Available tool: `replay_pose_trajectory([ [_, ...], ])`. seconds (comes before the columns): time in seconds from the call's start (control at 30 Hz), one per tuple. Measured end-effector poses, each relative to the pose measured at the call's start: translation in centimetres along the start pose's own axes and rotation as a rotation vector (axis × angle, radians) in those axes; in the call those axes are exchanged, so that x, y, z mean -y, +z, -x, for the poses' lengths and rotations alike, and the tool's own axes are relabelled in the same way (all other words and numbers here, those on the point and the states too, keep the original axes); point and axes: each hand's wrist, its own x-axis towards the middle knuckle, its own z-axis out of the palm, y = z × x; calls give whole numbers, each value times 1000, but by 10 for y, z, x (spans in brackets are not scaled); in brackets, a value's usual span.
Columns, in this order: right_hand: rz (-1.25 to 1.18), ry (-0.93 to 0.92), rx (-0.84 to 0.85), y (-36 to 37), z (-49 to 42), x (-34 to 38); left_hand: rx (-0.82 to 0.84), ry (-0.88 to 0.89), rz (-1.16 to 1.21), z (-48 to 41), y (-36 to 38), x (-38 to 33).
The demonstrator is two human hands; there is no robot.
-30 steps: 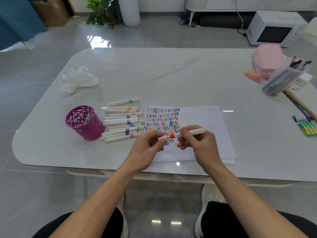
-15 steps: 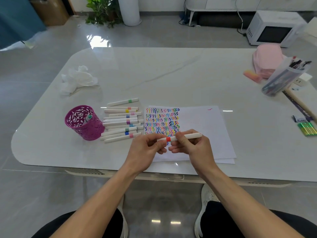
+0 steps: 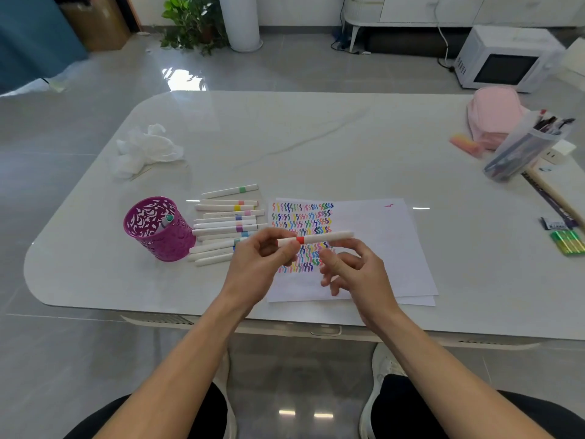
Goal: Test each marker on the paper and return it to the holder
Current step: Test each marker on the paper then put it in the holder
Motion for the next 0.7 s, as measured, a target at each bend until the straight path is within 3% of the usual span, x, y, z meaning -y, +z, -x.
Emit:
replay_pose_trajectory([
  [0.23,530,-153,-186,-18,-13,-10,-312,162,77,-5,-28,-15],
  [0.33,755,-157,-150,-23,-18,-14,-458,275,57,-1,-43,-26],
  [0.6,989,-255,-84,-22,-20,-27,-686,553,-213,11,-61,-38],
  [0.7,1017,-276,-83,-23,-20,-29,-759,559,-369,10,-70,-39],
])
